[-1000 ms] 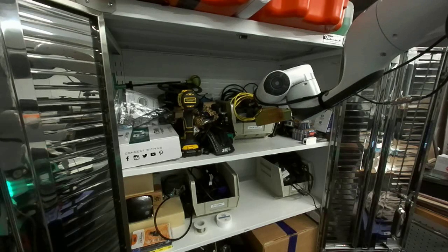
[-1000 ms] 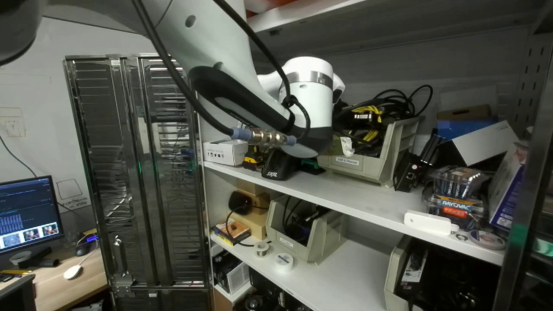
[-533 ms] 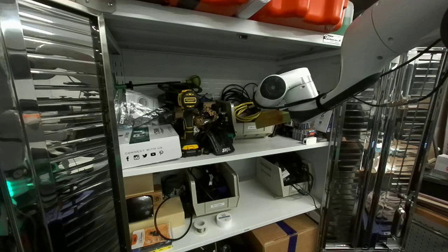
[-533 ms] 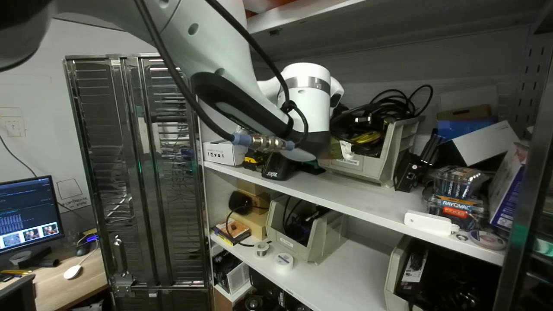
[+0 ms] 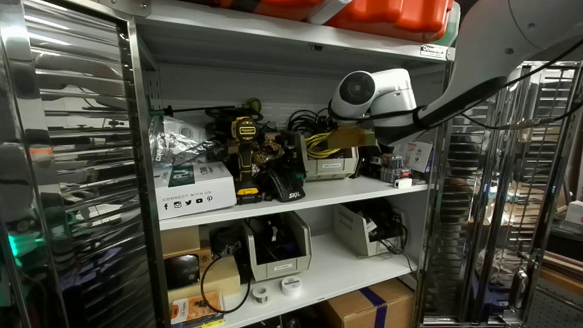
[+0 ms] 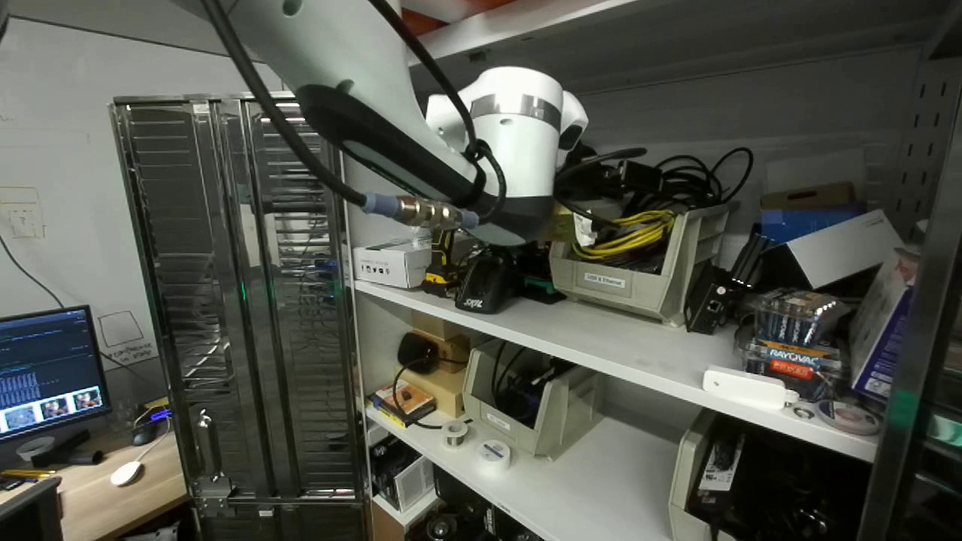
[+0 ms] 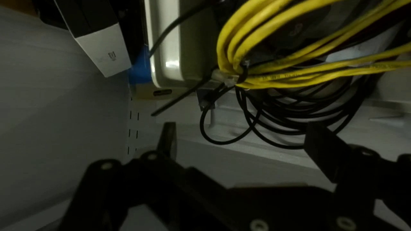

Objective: Put the yellow cable inside the tool box

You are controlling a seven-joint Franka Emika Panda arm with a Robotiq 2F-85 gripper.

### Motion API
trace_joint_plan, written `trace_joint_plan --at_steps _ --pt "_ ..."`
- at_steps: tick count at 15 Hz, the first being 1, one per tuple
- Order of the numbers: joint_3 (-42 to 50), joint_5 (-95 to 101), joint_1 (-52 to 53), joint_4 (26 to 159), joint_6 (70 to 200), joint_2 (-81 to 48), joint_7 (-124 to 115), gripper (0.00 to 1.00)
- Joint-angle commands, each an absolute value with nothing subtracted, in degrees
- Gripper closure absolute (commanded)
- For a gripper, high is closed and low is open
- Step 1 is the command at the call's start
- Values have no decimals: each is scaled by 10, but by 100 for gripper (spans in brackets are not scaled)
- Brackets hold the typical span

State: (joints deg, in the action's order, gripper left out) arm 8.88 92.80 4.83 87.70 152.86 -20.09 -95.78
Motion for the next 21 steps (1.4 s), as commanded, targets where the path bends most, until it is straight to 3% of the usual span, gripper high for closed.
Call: trace_joint_plan --at_steps 1,6,10,14,21 --pt "77 854 36 941 1565 -138 -898 0" --pt "39 625 -10 1100 1649 -38 -690 0" --pt "15 434 -12 1233 1596 52 -510 0" --pt "32 269 30 1239 1410 111 -332 0" --pt "91 114 36 1093 1062 166 -30 0"
